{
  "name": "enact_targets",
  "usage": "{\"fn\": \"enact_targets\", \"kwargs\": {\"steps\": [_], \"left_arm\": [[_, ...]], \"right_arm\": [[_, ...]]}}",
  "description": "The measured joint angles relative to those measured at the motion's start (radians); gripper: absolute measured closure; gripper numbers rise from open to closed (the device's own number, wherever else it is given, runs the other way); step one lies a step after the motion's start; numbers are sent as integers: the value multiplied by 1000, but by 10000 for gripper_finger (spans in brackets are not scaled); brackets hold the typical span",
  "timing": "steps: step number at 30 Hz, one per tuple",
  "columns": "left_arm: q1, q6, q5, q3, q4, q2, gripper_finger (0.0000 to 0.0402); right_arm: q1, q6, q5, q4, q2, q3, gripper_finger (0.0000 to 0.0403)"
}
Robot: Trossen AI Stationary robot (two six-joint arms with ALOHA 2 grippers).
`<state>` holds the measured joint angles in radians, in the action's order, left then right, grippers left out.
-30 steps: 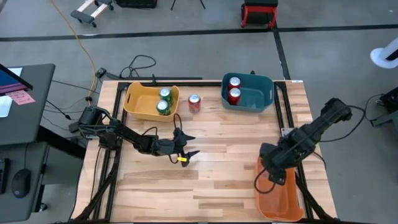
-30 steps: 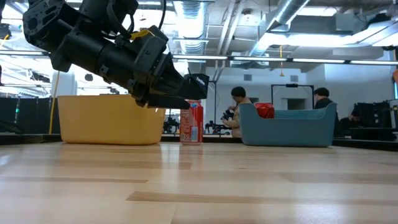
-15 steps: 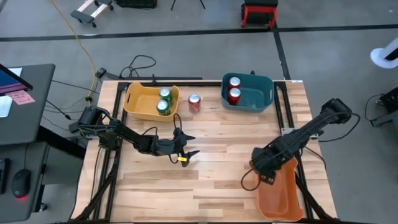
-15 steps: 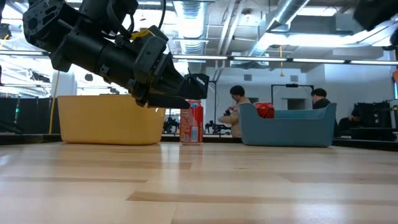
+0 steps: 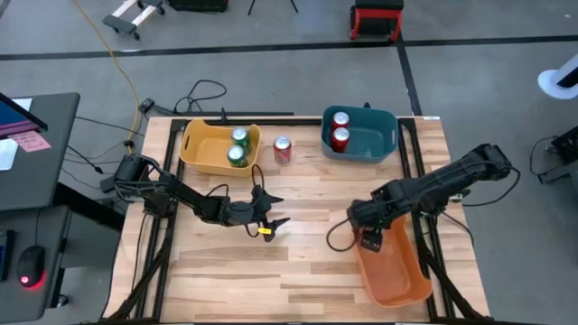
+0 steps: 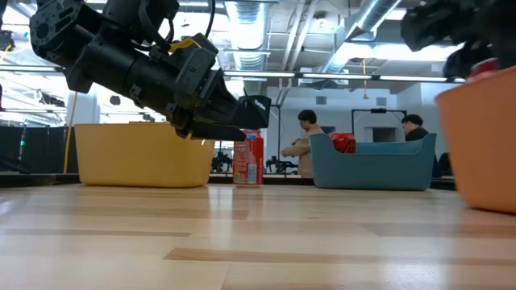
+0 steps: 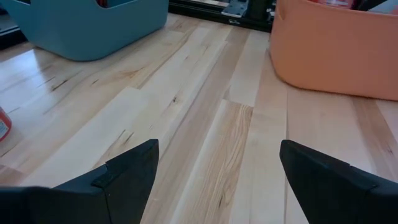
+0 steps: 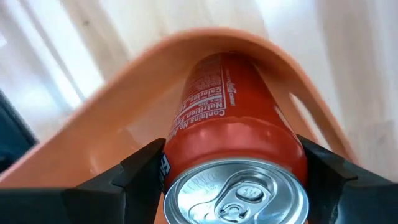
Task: Sort soda cans
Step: Put the right red soda can into the orange bin
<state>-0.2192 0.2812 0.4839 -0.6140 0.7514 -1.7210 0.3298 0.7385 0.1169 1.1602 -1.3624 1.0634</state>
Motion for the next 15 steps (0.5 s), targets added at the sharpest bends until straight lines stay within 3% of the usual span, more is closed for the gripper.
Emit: {"fn": "enact_targets", "kwargs": {"steps": [8,15], "left_arm": [[9,-7,3,0,-1,1,70],[22,-8,3,0,0,1,70]], "right_arm": [[-73,-27,-46,-2,-4,0,110],[-82,-5,-12,8,-107,1,110]]}}
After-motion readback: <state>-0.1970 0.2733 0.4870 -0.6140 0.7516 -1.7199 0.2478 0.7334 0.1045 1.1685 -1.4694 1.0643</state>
